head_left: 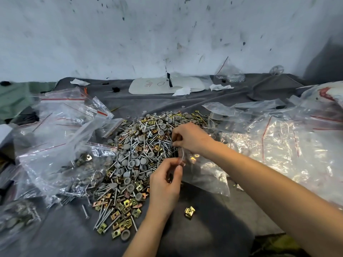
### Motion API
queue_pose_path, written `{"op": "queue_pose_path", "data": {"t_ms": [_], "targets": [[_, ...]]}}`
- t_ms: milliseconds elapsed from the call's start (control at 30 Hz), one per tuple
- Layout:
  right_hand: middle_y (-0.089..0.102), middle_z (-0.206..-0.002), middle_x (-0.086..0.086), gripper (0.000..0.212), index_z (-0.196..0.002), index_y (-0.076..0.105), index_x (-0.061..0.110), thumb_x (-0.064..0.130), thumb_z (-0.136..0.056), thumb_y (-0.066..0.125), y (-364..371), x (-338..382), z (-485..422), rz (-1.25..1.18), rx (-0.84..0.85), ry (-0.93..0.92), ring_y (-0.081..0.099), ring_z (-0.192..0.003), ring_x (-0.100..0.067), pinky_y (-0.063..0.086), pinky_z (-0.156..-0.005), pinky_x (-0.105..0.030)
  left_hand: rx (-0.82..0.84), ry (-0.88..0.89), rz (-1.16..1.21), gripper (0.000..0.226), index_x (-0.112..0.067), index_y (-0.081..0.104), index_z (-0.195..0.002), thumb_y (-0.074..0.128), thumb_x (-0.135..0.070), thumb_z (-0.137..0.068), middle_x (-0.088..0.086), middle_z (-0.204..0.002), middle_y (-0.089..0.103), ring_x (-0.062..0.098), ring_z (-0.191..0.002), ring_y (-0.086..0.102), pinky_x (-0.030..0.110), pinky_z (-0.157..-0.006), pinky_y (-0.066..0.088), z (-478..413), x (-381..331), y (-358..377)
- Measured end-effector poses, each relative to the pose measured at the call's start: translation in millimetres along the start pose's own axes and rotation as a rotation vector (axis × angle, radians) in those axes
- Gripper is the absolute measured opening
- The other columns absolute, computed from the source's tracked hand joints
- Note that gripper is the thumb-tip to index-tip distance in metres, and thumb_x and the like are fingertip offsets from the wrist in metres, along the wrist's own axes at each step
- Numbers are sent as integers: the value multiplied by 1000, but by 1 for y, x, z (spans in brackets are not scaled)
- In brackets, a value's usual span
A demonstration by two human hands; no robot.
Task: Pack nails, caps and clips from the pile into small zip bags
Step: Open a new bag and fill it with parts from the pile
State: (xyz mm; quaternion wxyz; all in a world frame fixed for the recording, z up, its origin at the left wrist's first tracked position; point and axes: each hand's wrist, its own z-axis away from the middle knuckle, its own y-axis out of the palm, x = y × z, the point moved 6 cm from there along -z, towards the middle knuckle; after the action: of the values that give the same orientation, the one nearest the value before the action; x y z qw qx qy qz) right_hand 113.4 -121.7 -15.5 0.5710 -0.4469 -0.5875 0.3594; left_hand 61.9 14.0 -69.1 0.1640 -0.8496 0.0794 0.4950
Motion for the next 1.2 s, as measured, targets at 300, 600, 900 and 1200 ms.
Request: {"op": "queue_pose_path", "data": {"t_ms": [300,600,900,1200], "targets": [[55,-103,3,9,-93,60,16,25,-91,60,5,2,5,53,-132,-69,56,-95,-18,49,-84,-32,5,8,-10,19,-26,62,-95,45,-33,-90,-3,-92,68,12,-87,64,36,-78,51,0,1,0],[69,-82,4,9,-89,69,13,6,-83,68,-73,28,53,-186,-163,-262,63,-76,-9,52,-74,-23,122,198,-130,23,-8,66,-95,45,-16,-95,-1,-107,54,2,-103,53,11,-88,38,2,-11,14],[53,-114,6,13,-97,72,24,29,-91,60,-59,41,67,232,118,-367,37,-114,-12,27,-104,-28,69,239,-100,32,-4,66,-96,41,-23,-95,4,-113,50,6,-105,52,17,-88,42,4,-15,13],[70,-91,5,15,-96,70,22,17,-94,56,-63,20,65,-117,147,-169,64,-84,-10,52,-81,-32,-122,258,12,16,-27,54,-103,41,-20,-95,-7,-114,57,4,-107,56,17,-90,42,3,-16,-4]]}}
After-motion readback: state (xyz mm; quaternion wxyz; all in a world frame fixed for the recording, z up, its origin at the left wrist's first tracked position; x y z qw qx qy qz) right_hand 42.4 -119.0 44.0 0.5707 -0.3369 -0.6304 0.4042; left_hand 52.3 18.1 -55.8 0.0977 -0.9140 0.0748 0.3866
